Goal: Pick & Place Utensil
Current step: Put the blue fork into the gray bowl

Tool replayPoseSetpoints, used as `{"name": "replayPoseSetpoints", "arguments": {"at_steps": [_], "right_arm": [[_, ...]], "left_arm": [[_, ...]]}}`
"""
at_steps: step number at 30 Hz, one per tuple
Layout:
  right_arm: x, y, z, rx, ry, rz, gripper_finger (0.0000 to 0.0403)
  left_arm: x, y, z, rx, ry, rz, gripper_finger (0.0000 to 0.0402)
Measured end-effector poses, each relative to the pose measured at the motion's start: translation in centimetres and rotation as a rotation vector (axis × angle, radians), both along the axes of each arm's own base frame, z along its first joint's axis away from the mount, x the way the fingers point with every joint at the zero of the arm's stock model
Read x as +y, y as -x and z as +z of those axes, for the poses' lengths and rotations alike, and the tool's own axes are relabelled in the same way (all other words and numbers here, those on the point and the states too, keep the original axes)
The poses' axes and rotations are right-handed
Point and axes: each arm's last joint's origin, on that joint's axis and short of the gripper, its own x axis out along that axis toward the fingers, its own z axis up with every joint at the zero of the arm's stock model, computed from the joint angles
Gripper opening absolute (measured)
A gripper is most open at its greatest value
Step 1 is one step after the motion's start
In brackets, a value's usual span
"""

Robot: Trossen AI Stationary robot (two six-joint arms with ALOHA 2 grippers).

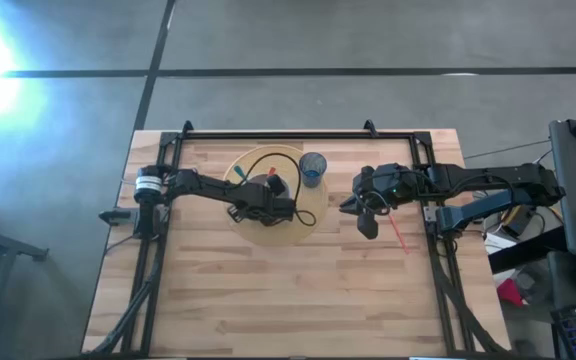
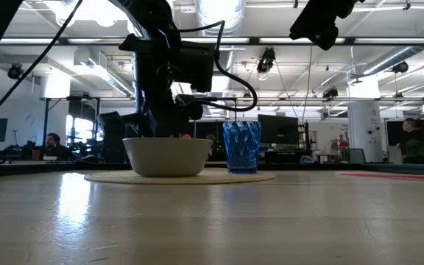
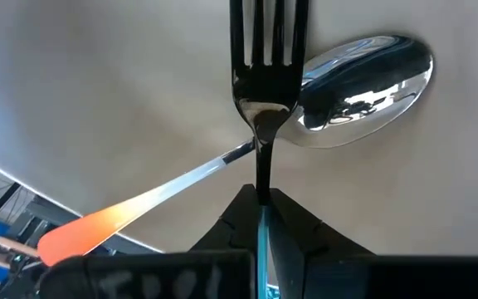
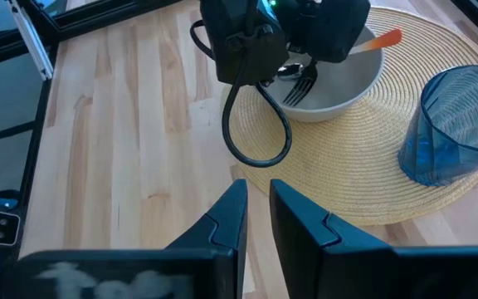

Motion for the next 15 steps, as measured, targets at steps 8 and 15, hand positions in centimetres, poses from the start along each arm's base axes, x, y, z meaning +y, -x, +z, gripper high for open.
{"name": "replayPoseSetpoints", "arguments": {"at_steps": [8, 15], "right_arm": [[0.0, 0.0, 0.0, 0.0, 0.001, 0.0, 0.0052], [0.0, 0.01, 0.01, 0.0, 0.002, 0.002, 0.0052]], "left_arm": [[-0.09, -0.01, -0.09, 0.0, 0.066, -0.002, 0.0021], [0.0, 0.0, -0.1, 0.0, 0.07, 0.001, 0.007]]}}
